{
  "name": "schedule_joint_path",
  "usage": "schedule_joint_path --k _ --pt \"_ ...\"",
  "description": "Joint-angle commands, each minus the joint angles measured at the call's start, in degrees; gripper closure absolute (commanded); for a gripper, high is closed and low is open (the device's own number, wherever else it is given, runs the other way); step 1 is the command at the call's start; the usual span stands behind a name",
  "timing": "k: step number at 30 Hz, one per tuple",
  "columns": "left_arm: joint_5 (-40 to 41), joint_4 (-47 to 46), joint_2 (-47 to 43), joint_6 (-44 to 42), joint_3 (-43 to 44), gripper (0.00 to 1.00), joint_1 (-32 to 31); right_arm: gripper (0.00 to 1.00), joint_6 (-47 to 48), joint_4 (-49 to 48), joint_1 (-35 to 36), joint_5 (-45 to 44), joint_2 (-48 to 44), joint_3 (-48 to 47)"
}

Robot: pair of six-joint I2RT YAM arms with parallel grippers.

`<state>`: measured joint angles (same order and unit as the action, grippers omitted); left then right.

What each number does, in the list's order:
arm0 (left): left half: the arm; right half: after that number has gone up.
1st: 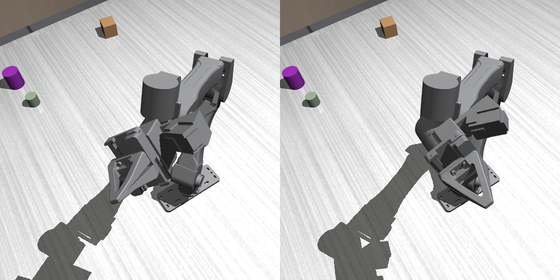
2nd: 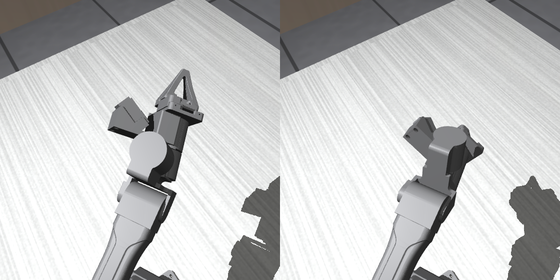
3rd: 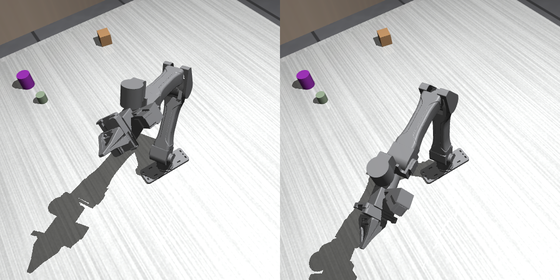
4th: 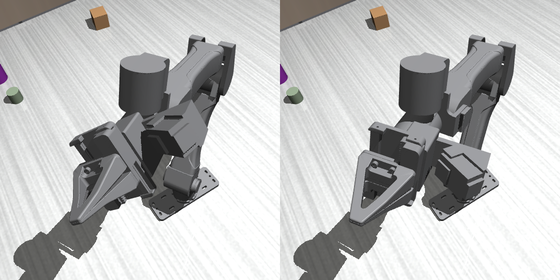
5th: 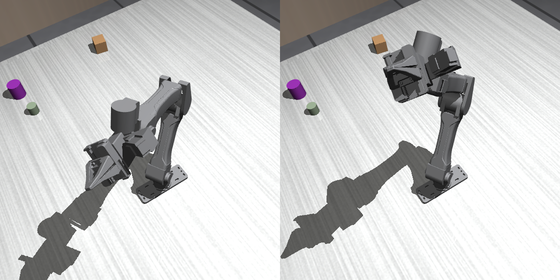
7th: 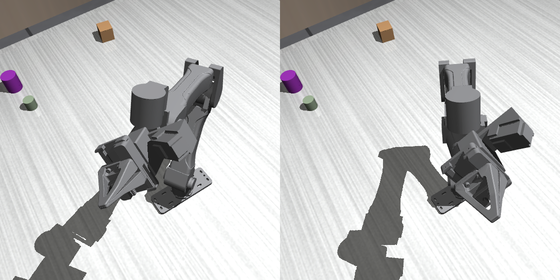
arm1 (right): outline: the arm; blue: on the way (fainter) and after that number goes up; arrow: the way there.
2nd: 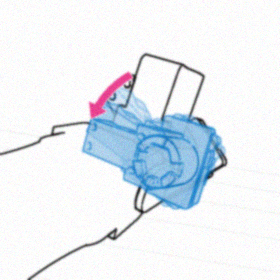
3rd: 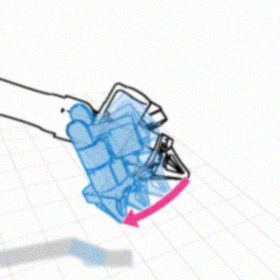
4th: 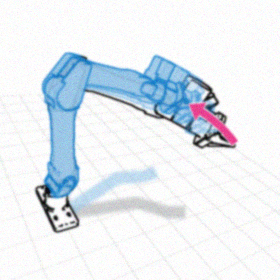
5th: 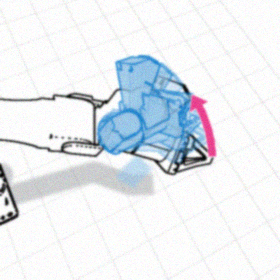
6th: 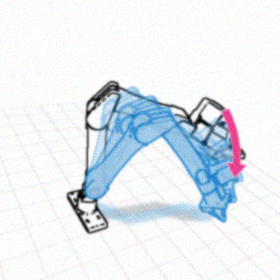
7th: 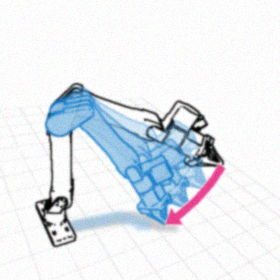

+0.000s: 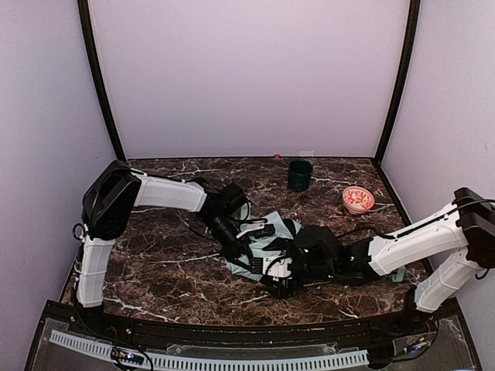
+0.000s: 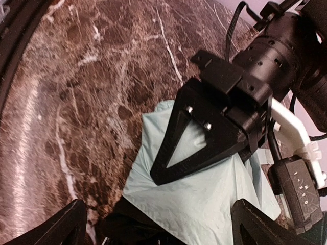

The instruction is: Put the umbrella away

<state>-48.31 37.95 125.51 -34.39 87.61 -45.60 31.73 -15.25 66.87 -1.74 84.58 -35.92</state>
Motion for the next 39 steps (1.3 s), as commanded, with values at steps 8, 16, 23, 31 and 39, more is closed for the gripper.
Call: schedule_joint_path --k 8,16,23,31,39 --pt "-0.03 10.56 4.65 0.80 -0.01 0.85 0.43 0.01 8.73 -0.16 0.26 -15.58 12.70 -5.00" --pt "-5.34 12.50 4.35 -1.60 0.94 0.85 1.55 0.44 4.00 4.66 -1.25 -11.14 15.72 -6.74" --pt "-7.72 6.87 0.40 1.50 -1.97 0.41 4.10 0.77 3.12 9.06 -1.98 -8.23 15.54 -6.68" --pt "-5.62 -33.25 -20.66 18.18 -23.86 0.01 10.00 0.91 2.18 14.89 -2.55 -2.09 14.66 -8.01" --pt "-2.56 -65.64 -43.74 11.99 -49.62 0.03 10.74 1.00 -5.20 21.54 -6.50 14.75 11.91 -11.37"
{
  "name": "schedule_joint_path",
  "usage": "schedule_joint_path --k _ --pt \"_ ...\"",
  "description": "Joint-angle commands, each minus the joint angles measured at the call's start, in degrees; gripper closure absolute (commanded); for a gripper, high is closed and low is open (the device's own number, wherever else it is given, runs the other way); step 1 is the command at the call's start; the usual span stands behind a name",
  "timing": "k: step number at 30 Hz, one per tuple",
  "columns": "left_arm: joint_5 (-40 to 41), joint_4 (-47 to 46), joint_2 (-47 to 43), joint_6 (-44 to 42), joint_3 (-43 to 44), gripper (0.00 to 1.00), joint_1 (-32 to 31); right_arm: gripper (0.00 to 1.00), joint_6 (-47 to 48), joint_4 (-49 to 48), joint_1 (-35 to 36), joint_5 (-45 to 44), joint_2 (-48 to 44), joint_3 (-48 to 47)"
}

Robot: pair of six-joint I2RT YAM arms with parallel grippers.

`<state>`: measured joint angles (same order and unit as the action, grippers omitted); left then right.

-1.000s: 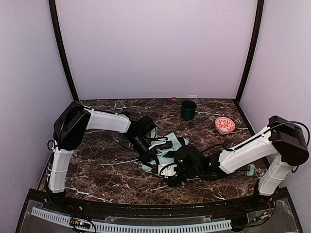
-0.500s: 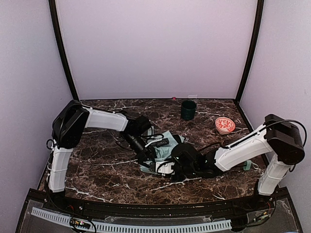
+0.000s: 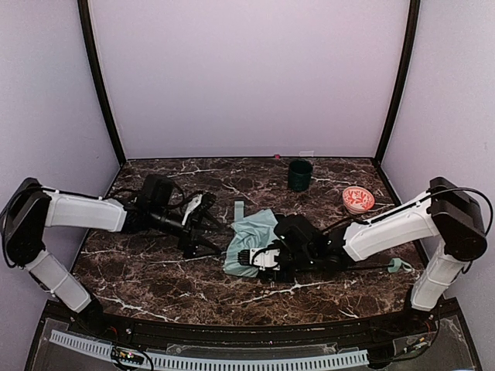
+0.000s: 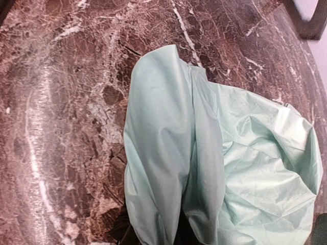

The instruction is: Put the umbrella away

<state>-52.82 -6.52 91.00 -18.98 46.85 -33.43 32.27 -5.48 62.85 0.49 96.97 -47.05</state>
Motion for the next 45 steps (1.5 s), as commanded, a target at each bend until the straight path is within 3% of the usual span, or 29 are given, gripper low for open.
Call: schedule_joint_path --k 1,5,9,16,22,29,31,33,35,40,45 --pt "3.73 -23.24 -11.35 -6.22 -11.16 0.04 -3.67 1.00 -7.19 12.67 -3.63 15.27 -0.50 -0.82" --pt "19.53 -18.57 -14.37 -20.14 -13.09 0.06 -12.06 1.00 -12.80 14.28 -7.85 24.27 0.00 -2.21" --pt "27.96 -10.13 -11.48 -28.29 -9.76 0.05 -18.81 1.00 -18.31 14.13 -13.55 35.06 1.03 -2.94" --pt "34.13 -8.05 -3.04 -34.26 -5.06 0.01 -24.31 1.00 -20.68 18.73 -16.99 51.15 7.28 -7.39" --pt "41.16 -9.71 6.66 -35.48 -2.14 0.02 -25.19 1.00 -19.71 20.04 -18.78 53.89 12.71 -9.55" --pt "43.15 5.47 16.98 -32.13 8.65 0.14 -25.19 1.00 -19.61 19.52 -20.22 56.23 15.88 -12.56" --pt "42.44 11.12 19.60 -31.69 11.72 0.21 -25.12 0.95 -19.53 19.52 -20.36 55.68 15.73 -12.91" --pt "39.58 15.55 20.87 -30.72 13.99 0.44 -25.06 0.88 -19.50 20.28 -20.84 54.80 14.78 -13.10" --pt "36.96 17.87 20.82 -29.89 14.70 0.56 -24.94 0.78 -20.18 20.34 -21.83 53.19 12.75 -12.62" --pt "31.47 24.18 20.86 -26.58 16.93 0.66 -23.75 0.58 -23.08 18.97 -25.07 47.88 5.22 -10.82" --pt "27.55 30.21 21.51 -22.77 19.05 0.72 -21.54 0.52 -23.56 19.60 -27.20 40.32 -3.21 -8.47"
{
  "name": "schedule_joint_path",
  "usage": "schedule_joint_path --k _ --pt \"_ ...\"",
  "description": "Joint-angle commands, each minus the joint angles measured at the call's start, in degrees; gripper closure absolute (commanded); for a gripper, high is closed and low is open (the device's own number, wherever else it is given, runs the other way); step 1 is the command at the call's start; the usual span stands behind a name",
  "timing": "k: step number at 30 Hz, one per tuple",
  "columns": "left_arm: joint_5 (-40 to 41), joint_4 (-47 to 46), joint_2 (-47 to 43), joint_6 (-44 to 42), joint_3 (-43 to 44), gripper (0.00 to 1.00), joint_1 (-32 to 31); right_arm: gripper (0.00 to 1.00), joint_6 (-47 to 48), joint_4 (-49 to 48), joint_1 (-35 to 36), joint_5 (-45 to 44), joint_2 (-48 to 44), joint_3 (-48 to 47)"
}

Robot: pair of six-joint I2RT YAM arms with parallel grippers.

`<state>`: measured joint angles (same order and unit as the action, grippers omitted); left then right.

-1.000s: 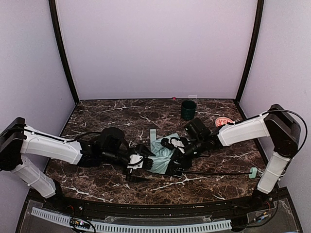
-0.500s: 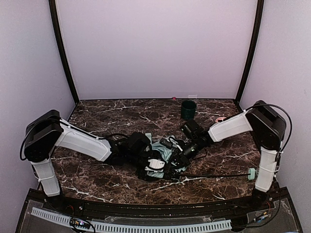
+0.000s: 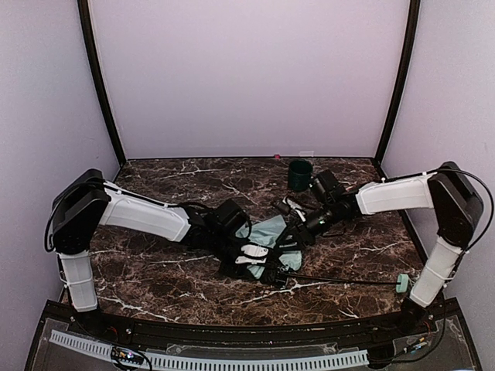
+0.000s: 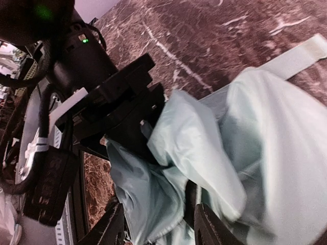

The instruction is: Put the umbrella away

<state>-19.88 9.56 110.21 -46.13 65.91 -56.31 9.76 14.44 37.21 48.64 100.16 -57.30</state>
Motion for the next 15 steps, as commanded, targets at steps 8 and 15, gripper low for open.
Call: schedule_joint_path --k 8,15 --pt "-14.57 25.15 7.24 11.19 6.60 0.78 6.24 0.52 0.38 -8.65 2.30 -25.72 -24.22 12.24" --pt "-25.98 32.63 14.02 14.14 13.14 0.83 10.63 0.37 20.30 -27.52 20.83 -43.57 -31.34 25.72"
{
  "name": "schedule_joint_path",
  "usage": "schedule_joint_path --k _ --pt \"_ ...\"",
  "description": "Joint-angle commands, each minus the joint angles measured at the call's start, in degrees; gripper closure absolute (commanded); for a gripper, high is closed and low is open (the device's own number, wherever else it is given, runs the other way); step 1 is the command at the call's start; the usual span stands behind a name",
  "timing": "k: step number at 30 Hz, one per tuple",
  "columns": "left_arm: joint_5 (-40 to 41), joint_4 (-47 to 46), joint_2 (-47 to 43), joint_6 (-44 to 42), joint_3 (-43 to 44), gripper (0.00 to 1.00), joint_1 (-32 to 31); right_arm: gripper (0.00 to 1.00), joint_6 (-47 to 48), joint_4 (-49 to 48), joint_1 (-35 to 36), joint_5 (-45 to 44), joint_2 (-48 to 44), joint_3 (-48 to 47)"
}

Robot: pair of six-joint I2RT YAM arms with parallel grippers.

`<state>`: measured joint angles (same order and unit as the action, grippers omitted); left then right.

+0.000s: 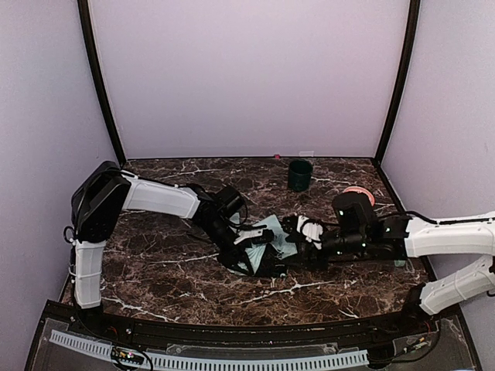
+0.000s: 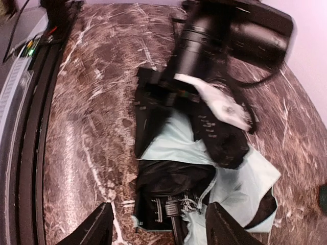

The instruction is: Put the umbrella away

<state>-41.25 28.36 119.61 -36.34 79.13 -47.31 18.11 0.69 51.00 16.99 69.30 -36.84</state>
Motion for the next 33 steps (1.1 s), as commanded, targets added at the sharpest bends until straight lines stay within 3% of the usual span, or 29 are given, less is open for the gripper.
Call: schedule_joint_path --k 1,4,8,12,25,28,30,31,33 --pt "-5.37 14.66 5.12 4.17 0.47 0.83 1.76 0.34 14.05 -15.87 8.92 -13.25 0.42 5.95" --pt "-5.73 16.70 6.54 3.99 2.09 0.87 1.95 0.29 20.69 -18.85 13.44 -19.10 5.47 4.91" --pt "-5.01 18.47 7.47 3.95 3.48 0.87 1.96 0.14 26.38 -18.06 15.63 -24.36 13.15 0.88" --pt "-4.37 18.78 7.47 3.33 3.30 0.86 2.09 0.14 27.61 -18.07 15.60 -28.07 16.28 0.00" --pt "-6.29 20.26 7.43 0.48 4.09 0.85 2.13 0.13 30.12 -22.48 12.12 -24.11 26.74 -0.63" --pt "-6.62 20.51 7.43 0.00 4.14 0.85 2.13 0.23 28.90 -20.43 11.40 -22.72 28.12 -1.99" --pt "-7.16 20.67 7.39 -0.49 4.60 0.84 2.13 0.43 27.60 -18.81 11.05 -22.06 28.42 -2.70" --pt "-7.52 20.69 7.26 -0.75 4.82 0.82 2.21 0.58 27.17 -18.30 10.91 -21.96 28.33 -2.74" --pt "-7.42 19.56 6.29 -0.35 4.98 0.76 2.46 0.71 26.59 -17.74 10.60 -21.60 27.66 -2.21"
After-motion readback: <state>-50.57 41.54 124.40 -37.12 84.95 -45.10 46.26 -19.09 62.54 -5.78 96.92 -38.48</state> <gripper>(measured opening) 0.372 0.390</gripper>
